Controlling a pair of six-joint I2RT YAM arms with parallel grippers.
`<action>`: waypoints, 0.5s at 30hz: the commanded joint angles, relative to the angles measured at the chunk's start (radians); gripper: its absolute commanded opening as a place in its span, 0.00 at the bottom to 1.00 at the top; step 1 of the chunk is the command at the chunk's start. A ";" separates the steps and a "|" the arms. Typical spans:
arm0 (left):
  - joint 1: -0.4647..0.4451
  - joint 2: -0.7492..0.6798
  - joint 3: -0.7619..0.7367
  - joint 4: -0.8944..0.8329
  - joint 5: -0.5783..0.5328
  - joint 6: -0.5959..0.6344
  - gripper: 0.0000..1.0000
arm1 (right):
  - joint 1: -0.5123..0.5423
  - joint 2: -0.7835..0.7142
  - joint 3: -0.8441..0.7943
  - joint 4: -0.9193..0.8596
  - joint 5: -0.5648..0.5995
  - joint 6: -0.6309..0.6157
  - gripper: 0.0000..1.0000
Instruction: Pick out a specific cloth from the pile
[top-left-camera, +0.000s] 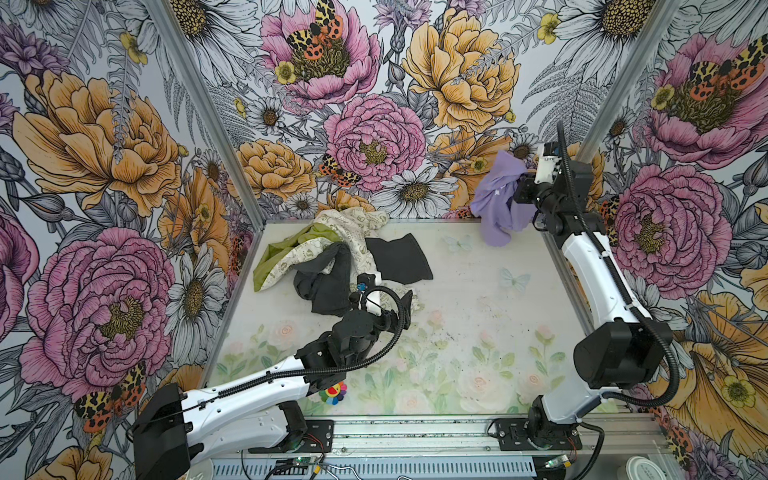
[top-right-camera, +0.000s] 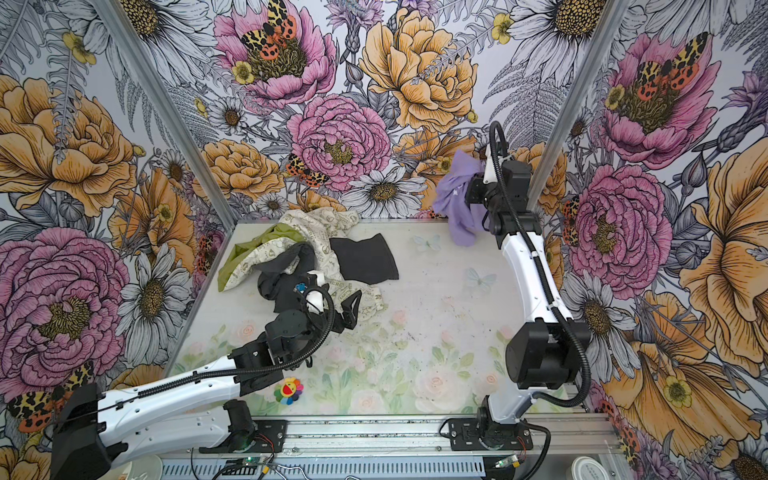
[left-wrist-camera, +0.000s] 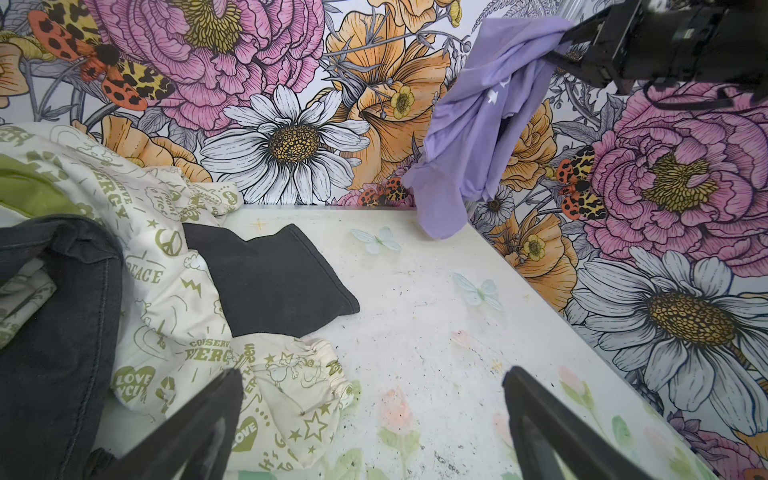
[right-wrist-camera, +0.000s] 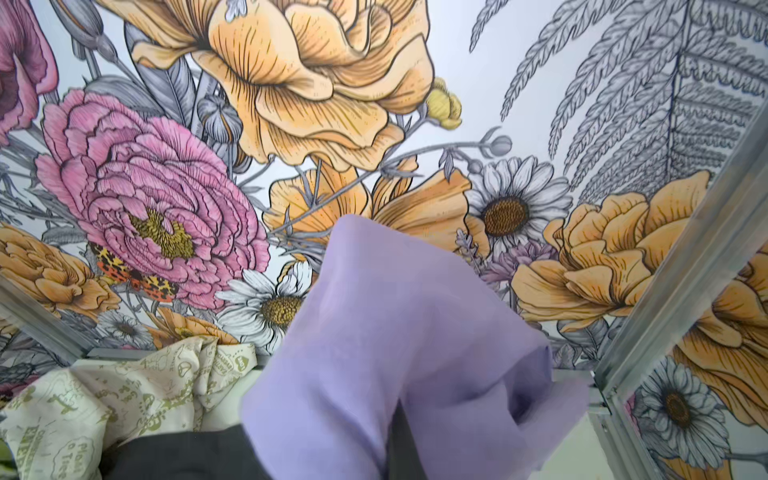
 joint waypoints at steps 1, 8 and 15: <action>-0.003 -0.032 -0.023 0.026 -0.028 -0.019 0.99 | -0.003 -0.067 -0.202 -0.024 0.132 -0.056 0.00; -0.005 -0.074 -0.055 0.028 -0.038 -0.030 0.99 | -0.079 -0.215 -0.621 -0.025 0.439 0.021 0.01; -0.004 -0.077 -0.060 0.032 -0.046 -0.024 0.99 | -0.100 -0.473 -0.768 -0.023 0.360 0.150 0.61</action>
